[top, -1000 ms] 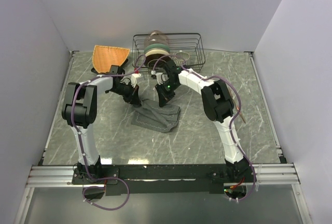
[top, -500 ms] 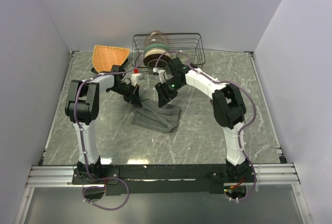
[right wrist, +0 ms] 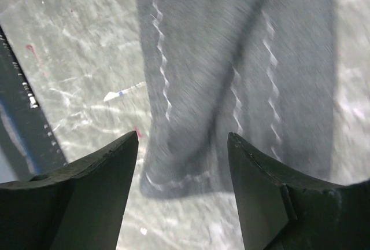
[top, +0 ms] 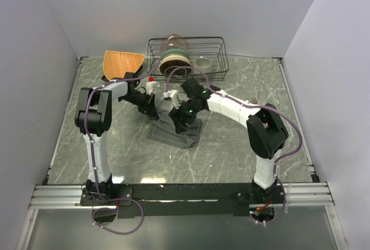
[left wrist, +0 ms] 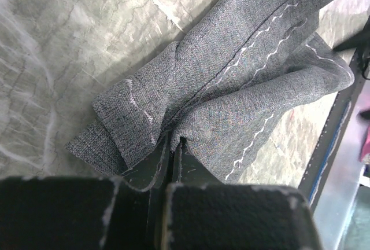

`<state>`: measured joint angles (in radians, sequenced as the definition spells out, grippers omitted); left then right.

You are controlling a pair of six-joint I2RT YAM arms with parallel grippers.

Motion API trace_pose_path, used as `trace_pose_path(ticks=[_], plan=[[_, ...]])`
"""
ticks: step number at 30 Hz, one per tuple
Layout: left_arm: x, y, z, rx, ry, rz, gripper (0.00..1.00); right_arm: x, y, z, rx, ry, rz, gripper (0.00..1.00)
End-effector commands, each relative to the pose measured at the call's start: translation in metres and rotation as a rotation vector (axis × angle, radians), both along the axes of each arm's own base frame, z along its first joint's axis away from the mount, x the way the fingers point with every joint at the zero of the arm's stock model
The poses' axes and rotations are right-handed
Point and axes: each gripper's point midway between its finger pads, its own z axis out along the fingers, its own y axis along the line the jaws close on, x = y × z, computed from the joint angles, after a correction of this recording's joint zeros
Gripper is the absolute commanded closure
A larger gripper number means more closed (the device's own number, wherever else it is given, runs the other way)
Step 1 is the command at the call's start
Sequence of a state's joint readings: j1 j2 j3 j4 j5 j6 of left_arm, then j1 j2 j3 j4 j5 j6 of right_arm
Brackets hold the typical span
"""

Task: Fold the napkin into a case and place the utensils inside
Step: Fold the 2/3-rectangle-folded napkin at the center of the board.

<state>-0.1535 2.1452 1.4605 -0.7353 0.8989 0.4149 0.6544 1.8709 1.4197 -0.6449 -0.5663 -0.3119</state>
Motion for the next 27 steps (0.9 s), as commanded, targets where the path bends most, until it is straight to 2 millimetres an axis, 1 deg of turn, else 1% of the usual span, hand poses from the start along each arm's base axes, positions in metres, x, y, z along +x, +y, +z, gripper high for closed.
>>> trace_pose_path(ticks=[1, 3, 5, 6, 8, 9, 10, 11, 12, 13, 14, 16, 17, 18, 19, 20, 21, 23, 24, 27], plan=[[-0.003, 0.003, -0.023, 0.046, 0.049, -0.003, 0.99, 0.010, 0.025, 0.005, -0.026, -0.178, 0.052, 0.29], [-0.003, 0.005, -0.024, 0.047, 0.052, 0.002, 0.99, 0.012, 0.022, -0.004, -0.069, -0.187, 0.041, 0.30], [-0.003, 0.006, -0.024, 0.048, 0.057, 0.004, 0.99, 0.012, 0.019, -0.009, -0.090, -0.195, 0.033, 0.30], [-0.004, 0.007, -0.026, 0.048, 0.060, 0.004, 0.99, 0.015, 0.017, -0.009, -0.104, -0.216, 0.020, 0.31], [-0.004, 0.007, -0.027, 0.050, 0.060, 0.004, 0.99, 0.015, 0.013, -0.016, -0.130, -0.218, 0.014, 0.35], [-0.003, 0.007, -0.027, 0.049, 0.057, 0.003, 0.99, 0.020, 0.008, -0.021, -0.158, -0.231, -0.002, 0.36], [-0.004, 0.007, -0.027, 0.049, 0.057, 0.003, 0.99, 0.023, 0.009, -0.021, -0.163, -0.238, -0.007, 0.36], [-0.003, 0.008, -0.027, 0.051, 0.056, 0.005, 0.99, 0.024, 0.009, -0.022, -0.172, -0.241, -0.004, 0.39], [-0.003, 0.008, -0.027, 0.050, 0.055, 0.006, 0.99, 0.025, 0.007, -0.026, -0.187, -0.232, 0.000, 0.44], [-0.002, 0.007, -0.027, 0.050, 0.052, 0.004, 0.99, 0.026, 0.009, -0.025, -0.184, -0.236, 0.007, 0.51], [-0.002, 0.008, -0.028, 0.052, 0.057, 0.005, 0.99, 0.025, 0.008, -0.026, -0.191, -0.232, 0.020, 0.62], [-0.001, 0.008, -0.028, 0.052, 0.053, 0.006, 0.99, 0.028, 0.011, -0.027, -0.189, -0.224, 0.037, 0.69], [-0.001, 0.008, -0.028, 0.053, 0.054, 0.007, 0.99, 0.028, 0.008, -0.028, -0.199, -0.209, 0.043, 0.81], [-0.001, 0.008, -0.028, 0.052, 0.053, 0.006, 0.99, 0.034, 0.010, -0.026, -0.187, -0.203, 0.038, 0.87], [-0.001, 0.008, -0.028, 0.053, 0.054, 0.007, 0.99, 0.033, 0.012, -0.025, -0.173, -0.181, 0.044, 0.92], [-0.001, 0.008, -0.028, 0.053, 0.055, 0.007, 0.99, 0.035, 0.009, -0.025, -0.172, -0.160, 0.032, 1.00], [-0.001, 0.008, -0.028, 0.055, 0.052, 0.006, 0.99, 0.044, 0.009, -0.019, -0.155, -0.160, 0.017, 1.00], [-0.001, 0.008, -0.028, 0.057, 0.047, 0.005, 0.99, 0.047, 0.009, -0.013, -0.133, -0.144, 0.011, 1.00], [-0.001, 0.009, -0.029, 0.063, 0.045, 0.005, 0.99, 0.054, 0.010, -0.005, -0.113, -0.151, 0.005, 1.00], [0.000, 0.009, -0.029, 0.065, 0.038, 0.006, 0.98, 0.057, 0.013, 0.003, -0.085, -0.131, 0.022, 1.00]])
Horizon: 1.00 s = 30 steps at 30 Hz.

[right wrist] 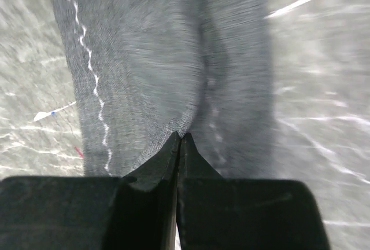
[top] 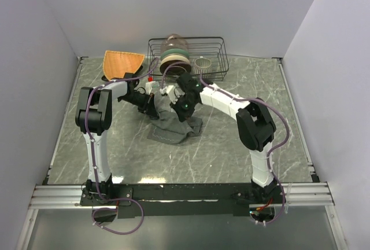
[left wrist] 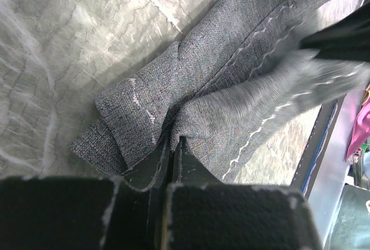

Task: Fold the napkin into a case and place the utensils inside
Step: Fold the 2/3-rectangle-folded napkin at the center of the board.

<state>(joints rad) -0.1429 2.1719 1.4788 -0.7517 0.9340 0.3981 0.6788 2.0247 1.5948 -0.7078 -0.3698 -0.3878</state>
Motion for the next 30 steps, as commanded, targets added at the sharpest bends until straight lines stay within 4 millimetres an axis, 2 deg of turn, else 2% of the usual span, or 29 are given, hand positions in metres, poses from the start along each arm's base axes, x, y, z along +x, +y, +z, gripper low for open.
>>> trace_pose_path(ticks=[1, 2, 4, 5, 6, 9, 10, 12, 13, 14, 15, 16, 17, 18, 19, 20, 21, 22, 23, 24, 26, 27, 30], plan=[[0.000, 0.010, -0.028, 0.097, -0.003, -0.012, 0.98, 0.017, 0.009, 0.027, 0.079, -0.003, 0.036, 1.00], [0.000, 0.010, -0.029, 0.097, -0.001, -0.013, 0.97, 0.012, 0.006, 0.015, 0.053, 0.041, 0.041, 1.00], [0.003, 0.009, -0.025, 0.092, -0.017, -0.013, 0.92, 0.015, 0.003, 0.008, 0.041, 0.070, 0.038, 1.00], [0.005, 0.009, -0.023, 0.089, -0.022, -0.010, 0.86, 0.013, 0.000, -0.002, 0.029, 0.105, 0.035, 1.00], [0.005, 0.009, -0.020, 0.085, -0.029, -0.008, 0.84, 0.012, -0.002, -0.007, 0.021, 0.125, 0.030, 1.00], [0.008, 0.008, -0.002, 0.040, -0.066, -0.001, 0.73, 0.009, -0.012, -0.026, -0.004, 0.192, 0.019, 1.00], [0.010, 0.007, 0.013, 0.002, -0.094, 0.003, 0.70, 0.008, -0.013, -0.029, -0.009, 0.205, 0.015, 1.00], [0.011, 0.009, 0.027, -0.037, -0.132, 0.009, 0.61, 0.010, -0.019, -0.037, -0.019, 0.232, -0.003, 1.00], [0.014, 0.012, 0.045, -0.053, -0.185, 0.018, 0.56, 0.010, -0.019, -0.039, -0.020, 0.237, -0.004, 1.00], [0.014, 0.014, 0.054, -0.075, -0.220, 0.013, 0.52, 0.011, -0.024, -0.047, -0.028, 0.257, -0.016, 1.00], [0.010, 0.017, 0.059, -0.080, -0.243, 0.008, 0.50, 0.013, -0.025, -0.047, -0.029, 0.261, -0.019, 1.00], [0.009, 0.023, 0.075, -0.089, -0.302, 0.008, 0.48, 0.014, -0.026, -0.049, -0.025, 0.272, -0.019, 1.00], [0.007, 0.028, 0.081, -0.085, -0.374, -0.023, 0.46, 0.016, -0.028, -0.051, -0.026, 0.283, -0.027, 1.00], [-0.005, 0.033, 0.077, -0.072, -0.385, -0.042, 0.46, 0.019, -0.031, -0.052, -0.022, 0.288, -0.038, 1.00], [-0.010, 0.037, 0.088, -0.051, -0.468, -0.074, 0.46, 0.020, -0.031, -0.052, -0.012, 0.296, -0.040, 1.00], [-0.013, 0.042, 0.087, -0.026, -0.571, -0.148, 0.46, 0.022, -0.032, -0.053, -0.011, 0.301, -0.044, 1.00], [-0.026, 0.046, 0.075, 0.011, -0.582, -0.179, 0.46, 0.024, -0.035, -0.054, -0.007, 0.310, -0.051, 1.00], [-0.028, 0.046, 0.081, 0.033, -0.656, -0.213, 0.46, 0.024, -0.034, -0.053, -0.003, 0.314, -0.047, 1.00], [-0.032, 0.047, 0.077, 0.056, -0.714, -0.272, 0.46, 0.024, -0.033, -0.054, 0.006, 0.329, -0.045, 1.00], [-0.043, 0.049, 0.064, 0.095, -0.719, -0.317, 0.46, 0.024, -0.034, -0.054, 0.008, 0.334, -0.048, 1.00], [-0.050, 0.036, 0.063, 0.134, -0.839, -0.442, 0.47, 0.024, -0.033, -0.055, 0.015, 0.350, -0.050, 1.00], [-0.061, 0.033, 0.051, 0.144, -0.848, -0.485, 0.48, 0.024, -0.033, -0.056, 0.014, 0.357, -0.047, 1.00], [-0.070, 0.017, 0.035, 0.207, -0.929, -0.614, 0.49, 0.022, -0.035, -0.057, 0.012, 0.365, -0.039, 1.00]])
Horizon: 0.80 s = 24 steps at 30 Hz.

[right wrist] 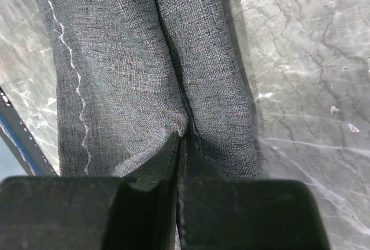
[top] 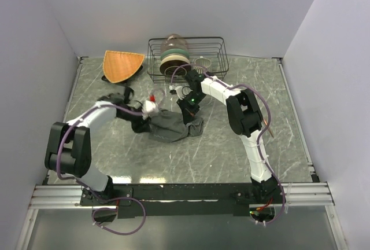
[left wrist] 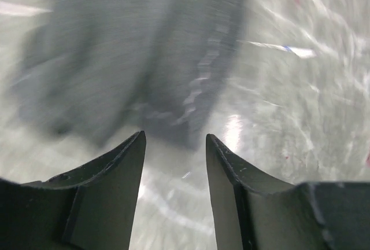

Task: Fold the napkin into a case and place the utensils inside
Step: Fold the 2/3-rectangle-folded napkin at the center of the board.

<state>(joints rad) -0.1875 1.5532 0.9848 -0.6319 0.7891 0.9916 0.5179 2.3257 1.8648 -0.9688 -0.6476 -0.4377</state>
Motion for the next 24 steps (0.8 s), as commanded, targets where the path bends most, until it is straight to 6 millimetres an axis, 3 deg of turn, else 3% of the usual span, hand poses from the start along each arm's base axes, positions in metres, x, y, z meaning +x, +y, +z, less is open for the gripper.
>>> trace_pose_path(ticks=[1, 7, 12, 20, 24], plan=[[-0.005, -0.016, -0.028, 0.151, -0.214, -0.231, 0.48, 0.005, -0.014, -0.014, -0.047, 0.001, 0.017, 1.00], [-0.004, -0.026, -0.054, 0.240, -0.224, -0.305, 0.48, 0.001, -0.014, -0.013, -0.034, 0.017, 0.035, 1.00], [-0.011, -0.023, -0.072, 0.328, -0.198, -0.379, 0.54, 0.002, -0.017, -0.014, -0.032, 0.020, 0.042, 1.00], [-0.036, -0.011, -0.062, 0.349, -0.167, -0.454, 0.51, -0.001, -0.017, -0.012, -0.022, 0.036, 0.071, 1.00], [-0.037, -0.016, -0.061, 0.355, -0.145, -0.452, 0.53, -0.004, -0.016, -0.012, -0.012, 0.050, 0.084, 1.00]])
